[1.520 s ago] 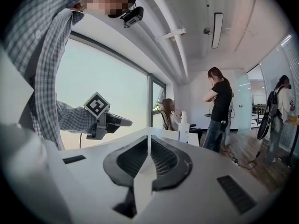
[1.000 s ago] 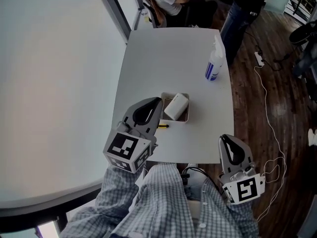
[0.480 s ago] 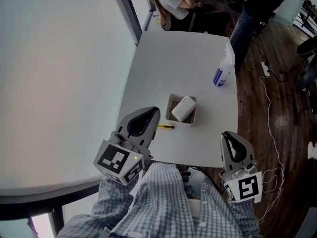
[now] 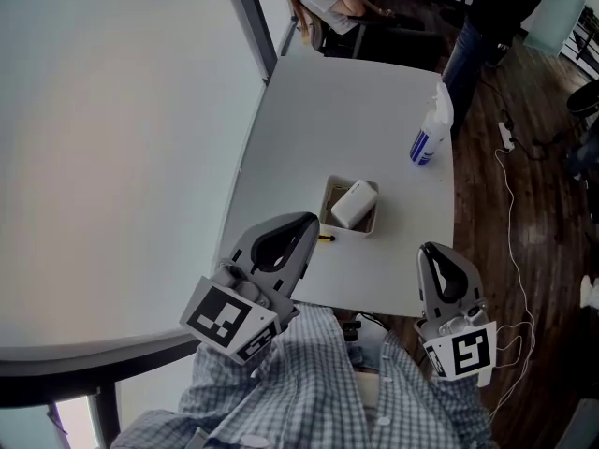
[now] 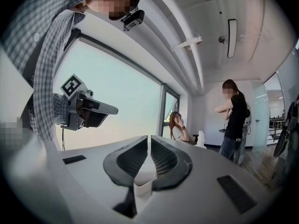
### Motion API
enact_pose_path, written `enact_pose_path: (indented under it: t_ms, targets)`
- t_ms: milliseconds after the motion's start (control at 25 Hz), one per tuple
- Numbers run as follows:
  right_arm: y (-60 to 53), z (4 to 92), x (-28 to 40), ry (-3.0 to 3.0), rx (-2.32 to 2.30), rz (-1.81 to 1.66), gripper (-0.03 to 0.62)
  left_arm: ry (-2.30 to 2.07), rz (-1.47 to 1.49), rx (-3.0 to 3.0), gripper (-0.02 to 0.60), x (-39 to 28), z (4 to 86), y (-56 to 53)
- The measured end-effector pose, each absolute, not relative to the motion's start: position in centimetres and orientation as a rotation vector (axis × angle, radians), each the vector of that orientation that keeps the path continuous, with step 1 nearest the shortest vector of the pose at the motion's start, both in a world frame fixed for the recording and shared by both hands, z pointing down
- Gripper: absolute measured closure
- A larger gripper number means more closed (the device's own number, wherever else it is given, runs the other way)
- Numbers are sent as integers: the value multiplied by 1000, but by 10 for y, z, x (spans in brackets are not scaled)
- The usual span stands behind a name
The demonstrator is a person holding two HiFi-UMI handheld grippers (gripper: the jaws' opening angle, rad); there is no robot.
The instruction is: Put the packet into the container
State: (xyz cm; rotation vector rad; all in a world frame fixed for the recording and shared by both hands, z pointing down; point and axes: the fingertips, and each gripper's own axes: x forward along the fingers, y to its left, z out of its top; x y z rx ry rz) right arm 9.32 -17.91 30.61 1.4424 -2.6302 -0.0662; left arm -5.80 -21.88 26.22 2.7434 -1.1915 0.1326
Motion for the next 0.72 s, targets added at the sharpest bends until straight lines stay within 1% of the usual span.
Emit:
enact_pose_path:
  t_ms: [720]
  targets:
    - [-176,301,85,-2634,1436,-94,563,-1113,113,2762,572,-48,258,-215]
